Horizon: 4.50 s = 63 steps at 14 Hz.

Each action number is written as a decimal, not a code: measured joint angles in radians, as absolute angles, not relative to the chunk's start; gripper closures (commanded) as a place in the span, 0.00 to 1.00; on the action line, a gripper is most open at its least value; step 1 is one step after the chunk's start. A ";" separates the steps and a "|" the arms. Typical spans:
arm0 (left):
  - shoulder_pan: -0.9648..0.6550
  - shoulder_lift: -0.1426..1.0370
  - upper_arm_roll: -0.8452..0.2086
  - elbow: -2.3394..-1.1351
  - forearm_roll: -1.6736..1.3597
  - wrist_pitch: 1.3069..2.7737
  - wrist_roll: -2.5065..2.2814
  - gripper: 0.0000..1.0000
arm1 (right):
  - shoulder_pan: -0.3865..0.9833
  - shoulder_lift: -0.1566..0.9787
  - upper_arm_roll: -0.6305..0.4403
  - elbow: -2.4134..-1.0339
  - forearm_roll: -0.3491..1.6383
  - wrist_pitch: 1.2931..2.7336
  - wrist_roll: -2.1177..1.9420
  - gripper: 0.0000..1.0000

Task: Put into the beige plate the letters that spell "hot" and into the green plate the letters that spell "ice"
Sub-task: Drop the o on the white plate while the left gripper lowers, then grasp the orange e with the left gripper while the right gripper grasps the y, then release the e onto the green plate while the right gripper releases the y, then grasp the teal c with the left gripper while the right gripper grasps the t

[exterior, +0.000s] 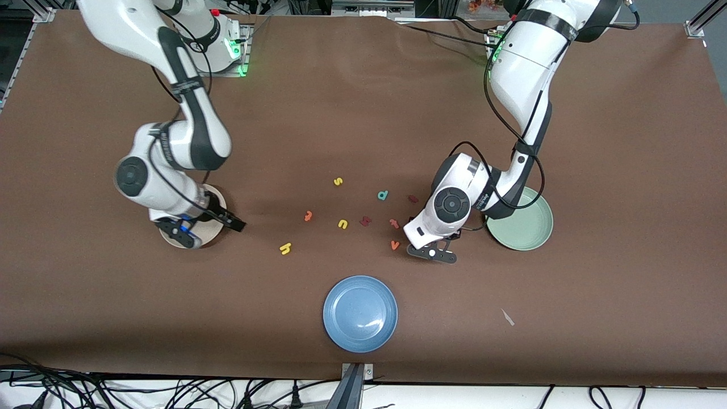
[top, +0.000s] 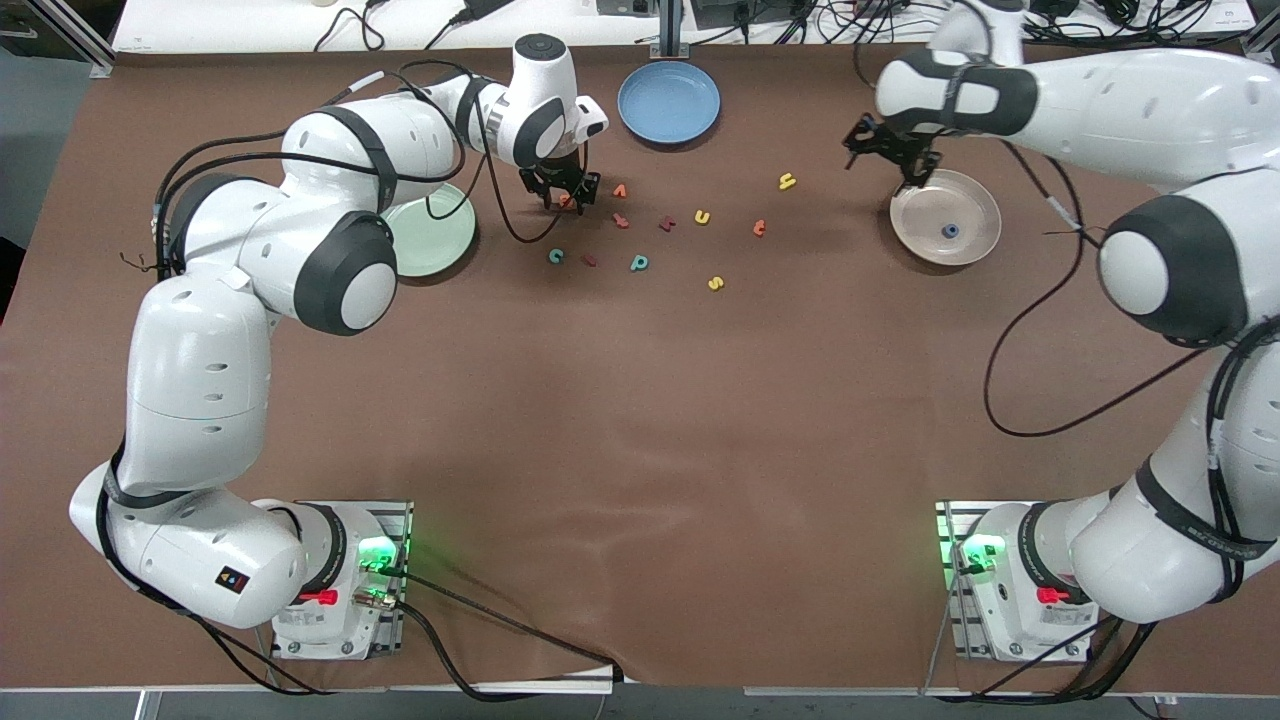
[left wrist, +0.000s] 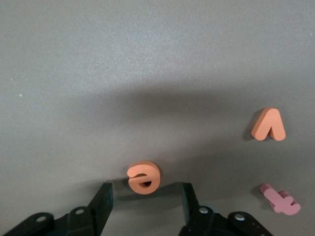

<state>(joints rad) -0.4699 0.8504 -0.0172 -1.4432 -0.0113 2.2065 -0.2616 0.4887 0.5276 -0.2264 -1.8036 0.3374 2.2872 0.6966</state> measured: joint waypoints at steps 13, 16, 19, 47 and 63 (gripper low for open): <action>-0.470 0.855 -0.016 -1.442 -0.011 2.259 -0.262 0.98 | 0.584 0.848 -0.227 -1.468 0.337 2.318 1.069 0.00; -0.470 0.855 -0.015 -1.440 -0.011 2.260 -0.262 0.99 | 0.586 0.865 -0.228 -1.462 0.337 2.346 1.071 0.07; -0.468 0.850 -0.012 -1.432 -0.011 2.260 -0.262 0.98 | 0.586 0.872 -0.228 -1.461 0.337 2.359 1.071 0.28; -0.212 0.562 -0.006 -1.864 0.123 2.225 0.050 0.00 | 0.580 0.732 -0.342 -1.458 0.210 1.932 0.493 1.00; -0.284 0.544 -0.237 -1.816 0.099 2.138 -0.752 0.24 | 0.584 0.371 -0.447 -2.177 0.247 2.513 0.035 0.00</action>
<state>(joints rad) -0.2843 0.5444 -0.2373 -1.8162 0.0991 2.1377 -0.7519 0.5837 0.3710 -0.4471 -2.1767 0.2472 2.5130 0.0350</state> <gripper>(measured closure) 0.097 0.295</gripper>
